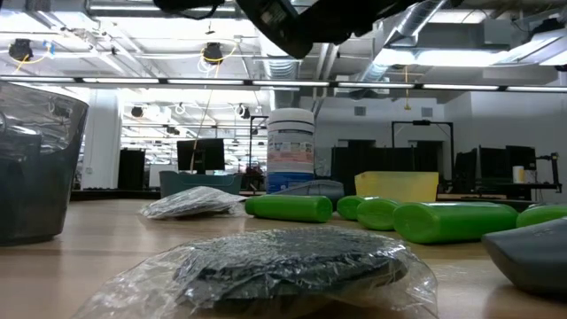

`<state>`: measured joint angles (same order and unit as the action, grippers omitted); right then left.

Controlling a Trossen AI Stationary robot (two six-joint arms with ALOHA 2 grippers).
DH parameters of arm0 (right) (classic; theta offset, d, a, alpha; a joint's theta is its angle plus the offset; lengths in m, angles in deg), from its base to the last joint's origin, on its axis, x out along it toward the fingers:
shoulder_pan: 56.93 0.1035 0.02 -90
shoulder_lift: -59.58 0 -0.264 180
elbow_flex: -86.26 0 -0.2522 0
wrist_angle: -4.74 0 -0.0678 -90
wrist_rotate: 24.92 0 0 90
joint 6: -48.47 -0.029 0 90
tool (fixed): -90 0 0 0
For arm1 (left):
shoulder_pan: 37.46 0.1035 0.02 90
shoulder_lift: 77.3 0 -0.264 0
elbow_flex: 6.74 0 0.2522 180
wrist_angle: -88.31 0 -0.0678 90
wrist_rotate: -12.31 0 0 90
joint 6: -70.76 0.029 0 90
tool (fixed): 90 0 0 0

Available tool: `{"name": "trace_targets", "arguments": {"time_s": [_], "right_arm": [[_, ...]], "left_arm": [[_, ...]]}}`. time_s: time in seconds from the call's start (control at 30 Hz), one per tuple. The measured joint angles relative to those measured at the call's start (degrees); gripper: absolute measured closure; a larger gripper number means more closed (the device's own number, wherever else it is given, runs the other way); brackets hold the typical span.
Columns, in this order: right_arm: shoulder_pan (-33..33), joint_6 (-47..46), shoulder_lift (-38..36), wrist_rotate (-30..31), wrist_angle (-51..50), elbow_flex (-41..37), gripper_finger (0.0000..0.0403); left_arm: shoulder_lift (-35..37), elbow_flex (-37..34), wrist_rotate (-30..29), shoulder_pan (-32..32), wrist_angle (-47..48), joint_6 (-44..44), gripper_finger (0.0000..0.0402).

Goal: Pick & Place Travel size toiletries
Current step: Put the black deodorant into the black bin

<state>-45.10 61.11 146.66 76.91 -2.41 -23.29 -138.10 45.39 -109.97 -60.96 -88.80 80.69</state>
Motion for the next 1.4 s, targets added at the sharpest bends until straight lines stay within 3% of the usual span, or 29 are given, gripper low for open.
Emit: {"name": "trace_targets", "arguments": {"time_s": [0.13, 0.3, 0.57, 0.87, 1.1, 1.4], "right_arm": [[0.2, 0.0, 0.2, 0.0, 0.3, 0.0, 0.0305], [0.1, 0.5, 0.2, 0.1, 0.8, 0.0, 0.0305], [0.1, 1.0, 0.2, 0.0, 1.3, 0.0, 0.0305], [0.2, 1.2, 0.2, 0.0, 1.4, 0.0, 0.0305], [0.2, 1.3, 0.2, -1.4, 2.2, 0.0, 0.0305], [0.2, 1.3, 0.2, -1.5, 1.5, 0.0, 0.0305]], "left_arm": [[-0.3, 0.0, 7.1, 2.2, -3.1, 1.8, 0.0088], [-3.2, 0.0, 11.5, 4.0, -4.0, 1.9, 0.0088], [-9.6, 0.0, 11.8, 5.6, -11.8, 6.3, 0.0088], [-9.9, 0.0, 15.5, 5.9, -15.9, 7.9, 0.009], [-12.4, 0.0, 20.7, 8.5, -18.5, 7.6, 0.0112], [-13.2, 0.0, 21.8, 9.0, -20.0, 7.8, 0.0161]]}}
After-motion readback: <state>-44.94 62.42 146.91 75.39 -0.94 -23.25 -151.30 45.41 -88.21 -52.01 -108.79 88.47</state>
